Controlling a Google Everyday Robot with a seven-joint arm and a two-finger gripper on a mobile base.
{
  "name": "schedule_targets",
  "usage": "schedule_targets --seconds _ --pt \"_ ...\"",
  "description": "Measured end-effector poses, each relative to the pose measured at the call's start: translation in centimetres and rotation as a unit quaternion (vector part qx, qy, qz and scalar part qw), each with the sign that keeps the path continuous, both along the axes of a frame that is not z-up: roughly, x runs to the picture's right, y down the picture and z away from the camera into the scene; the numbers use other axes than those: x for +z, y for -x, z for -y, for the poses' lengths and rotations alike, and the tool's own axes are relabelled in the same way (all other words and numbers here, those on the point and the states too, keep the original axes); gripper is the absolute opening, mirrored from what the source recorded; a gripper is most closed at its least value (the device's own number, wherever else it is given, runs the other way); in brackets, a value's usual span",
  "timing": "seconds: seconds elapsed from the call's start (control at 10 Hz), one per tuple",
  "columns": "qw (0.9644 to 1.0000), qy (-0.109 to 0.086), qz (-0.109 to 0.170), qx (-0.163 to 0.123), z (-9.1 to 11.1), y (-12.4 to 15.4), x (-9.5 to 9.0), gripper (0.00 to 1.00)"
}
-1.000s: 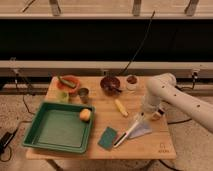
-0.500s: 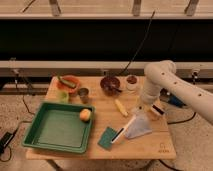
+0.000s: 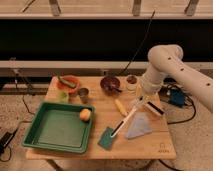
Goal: Place brush in tray
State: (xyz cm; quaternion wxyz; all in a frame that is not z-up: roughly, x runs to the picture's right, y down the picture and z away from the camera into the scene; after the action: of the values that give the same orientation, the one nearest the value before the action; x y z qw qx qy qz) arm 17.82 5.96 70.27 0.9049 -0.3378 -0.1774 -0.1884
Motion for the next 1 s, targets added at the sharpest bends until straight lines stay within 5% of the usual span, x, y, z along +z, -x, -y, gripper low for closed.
schedule_targets --seconds 0.3,0.7,1.0 --pt "0.9997 0.016 0.018 -0.002 -0.6 4.5 -0.1 0.0" --pt "0.9985 0.038 0.004 0.04 -3.0 10.7 3.7 0.0" --pt "0.997 0.047 -0.003 0.062 -3.4 15.3 4.7 0.0"
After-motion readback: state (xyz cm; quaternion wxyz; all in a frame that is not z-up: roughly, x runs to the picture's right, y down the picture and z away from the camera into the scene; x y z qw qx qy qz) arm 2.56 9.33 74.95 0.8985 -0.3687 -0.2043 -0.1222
